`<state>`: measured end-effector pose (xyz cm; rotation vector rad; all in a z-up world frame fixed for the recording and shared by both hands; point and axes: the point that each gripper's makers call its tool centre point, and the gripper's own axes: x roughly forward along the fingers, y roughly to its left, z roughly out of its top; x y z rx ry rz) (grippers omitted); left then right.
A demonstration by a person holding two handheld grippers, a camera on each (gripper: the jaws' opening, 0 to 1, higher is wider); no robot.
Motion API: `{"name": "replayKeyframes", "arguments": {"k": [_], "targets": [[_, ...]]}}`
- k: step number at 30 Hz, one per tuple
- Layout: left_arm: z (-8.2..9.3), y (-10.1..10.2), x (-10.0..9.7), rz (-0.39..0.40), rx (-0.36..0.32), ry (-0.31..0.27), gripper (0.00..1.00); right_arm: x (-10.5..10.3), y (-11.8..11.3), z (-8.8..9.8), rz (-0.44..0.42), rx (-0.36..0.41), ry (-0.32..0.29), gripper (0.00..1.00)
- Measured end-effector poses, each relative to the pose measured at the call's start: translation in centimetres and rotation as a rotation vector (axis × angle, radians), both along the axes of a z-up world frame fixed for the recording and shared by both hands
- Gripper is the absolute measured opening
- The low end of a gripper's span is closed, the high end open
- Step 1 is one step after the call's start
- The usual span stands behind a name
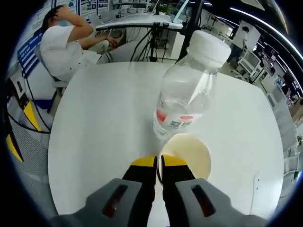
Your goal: Arrange the tabletop items into an orderly group along one side of the table until the central work area is clear of visible clutter.
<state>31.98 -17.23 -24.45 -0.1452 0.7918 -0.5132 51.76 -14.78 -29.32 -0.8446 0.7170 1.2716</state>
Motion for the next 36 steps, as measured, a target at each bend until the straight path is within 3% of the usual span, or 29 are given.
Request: {"name": "replayKeyframes", "arguments": {"k": [15,20,36], "targets": [[0.1,-0.3,-0.3,-0.015,0.007,-0.004,0.42,-0.2,-0.6,0.5,-0.038,0.036,-0.028,0.04],[0.1,-0.6,-0.3,-0.021,0.007,-0.006,0.41,-0.2,-0.6,0.3,-0.017,0.026,-0.048,0.0],[0.3,0.2,0.0,0.001,0.007,-0.012,0.41,0.3,0.8,0.7,-0.007,0.023,-0.049,0.02]]}}
